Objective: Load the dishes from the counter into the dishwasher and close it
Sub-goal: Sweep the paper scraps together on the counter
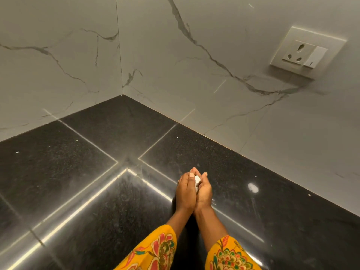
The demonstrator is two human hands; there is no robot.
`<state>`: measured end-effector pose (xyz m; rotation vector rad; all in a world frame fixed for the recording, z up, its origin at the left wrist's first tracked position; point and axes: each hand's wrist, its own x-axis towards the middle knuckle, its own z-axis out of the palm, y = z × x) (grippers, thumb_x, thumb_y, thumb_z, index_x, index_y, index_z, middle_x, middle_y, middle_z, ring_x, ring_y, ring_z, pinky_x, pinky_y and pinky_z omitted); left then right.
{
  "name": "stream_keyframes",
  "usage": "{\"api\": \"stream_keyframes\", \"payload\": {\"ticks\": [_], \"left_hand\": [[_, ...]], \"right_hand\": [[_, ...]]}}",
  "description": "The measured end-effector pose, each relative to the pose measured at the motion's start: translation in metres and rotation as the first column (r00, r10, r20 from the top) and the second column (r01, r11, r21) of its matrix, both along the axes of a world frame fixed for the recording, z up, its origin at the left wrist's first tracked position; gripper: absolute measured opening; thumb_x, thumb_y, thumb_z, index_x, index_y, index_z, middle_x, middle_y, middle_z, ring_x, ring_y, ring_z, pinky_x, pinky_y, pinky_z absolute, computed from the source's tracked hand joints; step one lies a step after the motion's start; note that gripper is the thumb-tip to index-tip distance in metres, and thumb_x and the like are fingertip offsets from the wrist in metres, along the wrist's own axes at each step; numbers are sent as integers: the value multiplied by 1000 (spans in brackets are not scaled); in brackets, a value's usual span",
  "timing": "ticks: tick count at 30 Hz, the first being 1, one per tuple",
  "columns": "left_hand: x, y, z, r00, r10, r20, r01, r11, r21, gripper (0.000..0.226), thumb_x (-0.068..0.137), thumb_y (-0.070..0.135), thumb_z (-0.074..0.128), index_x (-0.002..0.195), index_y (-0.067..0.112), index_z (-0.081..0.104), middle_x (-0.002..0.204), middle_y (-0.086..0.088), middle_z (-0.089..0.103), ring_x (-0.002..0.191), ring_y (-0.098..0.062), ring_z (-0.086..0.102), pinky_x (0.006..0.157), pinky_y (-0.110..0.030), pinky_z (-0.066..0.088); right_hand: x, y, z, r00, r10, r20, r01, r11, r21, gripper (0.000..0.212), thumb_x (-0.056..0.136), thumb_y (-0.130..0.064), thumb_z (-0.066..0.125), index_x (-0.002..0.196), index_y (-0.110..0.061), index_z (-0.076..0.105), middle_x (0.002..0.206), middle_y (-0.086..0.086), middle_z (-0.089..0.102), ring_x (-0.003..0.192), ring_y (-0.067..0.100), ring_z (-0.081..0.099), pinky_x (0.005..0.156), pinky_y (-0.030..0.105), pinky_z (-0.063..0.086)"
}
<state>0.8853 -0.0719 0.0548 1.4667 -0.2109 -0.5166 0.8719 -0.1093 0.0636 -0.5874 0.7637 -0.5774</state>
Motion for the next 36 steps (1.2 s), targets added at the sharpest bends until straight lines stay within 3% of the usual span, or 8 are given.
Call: {"api": "stream_keyframes", "payload": {"ticks": [4,7,10,14,17,22,28,36], "left_hand": [[-17,12,-2,952,66,-299,-140,962,-234,25,99,13,43,95,5,67,99,-18,70,98,-32,67,91,-44,52],[-27,25,-9,915,50,-400,-170,948,-271,27,95,21,51,95,2,70,98,-21,71,96,-33,68,93,-47,51],[-42,40,-10,928,29,-372,-108,975,-195,23,89,33,59,87,13,71,85,5,74,85,-6,69,81,-18,54],[-73,67,5,893,143,-426,-271,928,-256,23,94,9,53,79,4,69,76,-9,73,78,-25,70,73,-31,56],[-100,82,16,893,201,-402,-321,911,-258,23,94,5,52,77,6,67,65,-1,71,62,-13,68,56,-21,54],[-158,107,24,865,241,-440,-382,884,-268,21,94,5,51,79,8,65,71,-5,68,70,-19,62,64,-27,53],[-238,144,24,845,297,-445,-442,856,-268,23,92,0,52,73,6,64,53,2,66,51,-10,63,47,-17,51],[-309,194,26,800,324,-505,-507,814,-283,24,88,-3,52,68,6,61,49,2,64,46,-9,62,49,-21,50]], "right_hand": [[-23,18,2,994,-60,88,45,986,161,24,98,-27,42,94,-13,62,69,2,70,62,13,68,56,23,56],[-34,35,1,996,-41,82,27,985,173,15,93,-23,52,88,-15,63,66,1,68,59,13,66,56,24,56],[-47,48,-7,995,-58,84,43,984,173,11,93,-24,55,90,-18,63,69,1,69,62,14,67,59,27,57],[-78,70,-3,999,-4,52,-2,993,121,13,93,-17,55,88,-11,65,71,4,71,63,15,69,56,26,56],[-104,87,6,999,37,18,-38,997,63,16,93,-10,53,84,-7,65,67,5,71,59,15,68,57,26,54],[-161,111,10,999,48,-14,-48,999,10,12,91,-4,54,86,-5,65,65,6,71,57,16,68,56,25,55],[-241,148,12,990,131,52,-133,990,49,22,94,-18,52,77,-7,62,62,6,67,56,17,64,59,27,53],[-312,195,12,981,169,91,-179,976,121,23,95,-15,44,79,-7,59,72,10,62,70,23,59,69,32,50]]}}
